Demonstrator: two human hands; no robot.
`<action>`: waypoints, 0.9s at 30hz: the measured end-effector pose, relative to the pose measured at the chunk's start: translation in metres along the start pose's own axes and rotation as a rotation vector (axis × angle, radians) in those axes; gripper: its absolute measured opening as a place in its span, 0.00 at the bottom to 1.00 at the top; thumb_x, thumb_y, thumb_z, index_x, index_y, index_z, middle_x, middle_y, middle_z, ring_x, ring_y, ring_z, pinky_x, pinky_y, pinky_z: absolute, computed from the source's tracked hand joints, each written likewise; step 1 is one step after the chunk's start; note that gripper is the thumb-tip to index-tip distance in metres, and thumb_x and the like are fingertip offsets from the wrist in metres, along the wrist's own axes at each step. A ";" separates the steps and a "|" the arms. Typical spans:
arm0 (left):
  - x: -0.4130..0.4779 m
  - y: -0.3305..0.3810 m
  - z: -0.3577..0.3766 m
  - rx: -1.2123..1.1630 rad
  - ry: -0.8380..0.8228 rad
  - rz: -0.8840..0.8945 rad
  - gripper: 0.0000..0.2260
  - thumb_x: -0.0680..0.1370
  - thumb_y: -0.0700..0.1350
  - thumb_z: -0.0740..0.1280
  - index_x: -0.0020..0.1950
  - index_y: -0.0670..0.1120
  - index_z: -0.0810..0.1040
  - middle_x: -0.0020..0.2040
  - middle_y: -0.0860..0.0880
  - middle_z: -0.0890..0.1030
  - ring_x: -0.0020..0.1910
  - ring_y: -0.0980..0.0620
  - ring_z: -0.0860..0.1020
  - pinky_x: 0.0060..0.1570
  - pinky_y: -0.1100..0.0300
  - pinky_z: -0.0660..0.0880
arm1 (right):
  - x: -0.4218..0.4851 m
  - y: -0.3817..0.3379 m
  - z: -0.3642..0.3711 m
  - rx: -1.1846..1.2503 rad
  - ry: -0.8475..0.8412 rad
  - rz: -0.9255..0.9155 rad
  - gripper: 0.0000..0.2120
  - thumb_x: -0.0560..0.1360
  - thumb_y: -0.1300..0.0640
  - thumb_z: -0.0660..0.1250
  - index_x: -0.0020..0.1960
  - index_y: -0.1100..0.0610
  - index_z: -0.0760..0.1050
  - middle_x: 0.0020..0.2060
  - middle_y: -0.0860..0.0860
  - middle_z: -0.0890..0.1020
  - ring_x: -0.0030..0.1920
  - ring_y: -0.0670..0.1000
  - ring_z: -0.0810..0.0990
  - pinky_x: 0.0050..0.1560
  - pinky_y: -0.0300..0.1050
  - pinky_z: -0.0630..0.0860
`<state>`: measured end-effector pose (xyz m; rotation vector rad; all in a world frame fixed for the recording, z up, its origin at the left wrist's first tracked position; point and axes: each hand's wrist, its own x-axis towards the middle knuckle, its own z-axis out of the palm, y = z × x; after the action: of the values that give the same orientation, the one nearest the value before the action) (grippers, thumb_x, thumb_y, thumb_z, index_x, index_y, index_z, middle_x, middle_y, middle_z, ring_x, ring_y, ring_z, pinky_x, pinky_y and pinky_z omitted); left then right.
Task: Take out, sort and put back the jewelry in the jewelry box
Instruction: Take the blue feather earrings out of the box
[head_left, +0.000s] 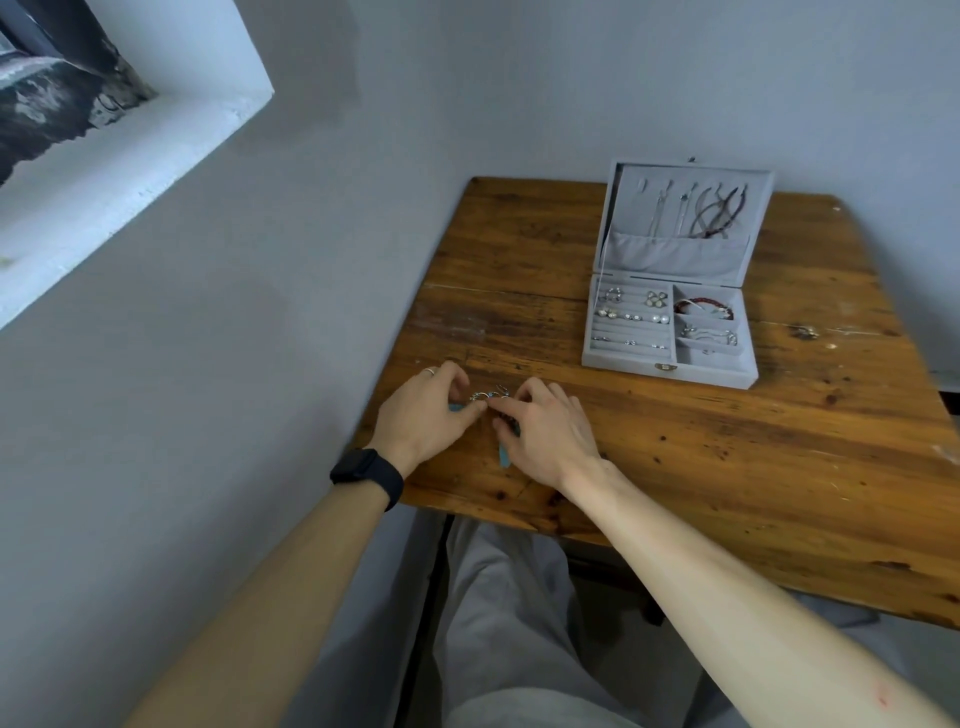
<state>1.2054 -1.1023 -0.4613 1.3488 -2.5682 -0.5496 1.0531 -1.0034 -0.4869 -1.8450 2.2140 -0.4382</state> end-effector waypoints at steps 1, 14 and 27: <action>0.002 0.001 0.002 0.007 -0.016 0.004 0.13 0.78 0.58 0.69 0.58 0.55 0.77 0.50 0.57 0.78 0.49 0.56 0.78 0.45 0.55 0.78 | 0.000 0.000 -0.001 -0.003 0.001 -0.007 0.18 0.83 0.44 0.57 0.71 0.42 0.71 0.57 0.49 0.74 0.58 0.53 0.72 0.54 0.49 0.69; 0.004 0.000 0.007 -0.124 -0.112 -0.199 0.10 0.77 0.57 0.70 0.56 0.57 0.80 0.46 0.56 0.83 0.44 0.55 0.81 0.46 0.53 0.81 | -0.016 0.000 0.004 0.209 0.069 0.089 0.23 0.81 0.45 0.62 0.75 0.48 0.68 0.62 0.48 0.78 0.62 0.53 0.75 0.60 0.53 0.74; -0.013 0.004 0.020 0.149 -0.027 0.065 0.18 0.82 0.54 0.61 0.72 0.57 0.74 0.55 0.53 0.74 0.57 0.53 0.74 0.46 0.54 0.80 | -0.030 -0.012 0.004 0.056 0.089 0.080 0.20 0.81 0.49 0.61 0.72 0.50 0.72 0.58 0.51 0.81 0.57 0.55 0.79 0.54 0.50 0.76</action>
<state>1.2031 -1.0847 -0.4778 1.3048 -2.7117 -0.3746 1.0705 -0.9758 -0.4866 -1.7340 2.2989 -0.5713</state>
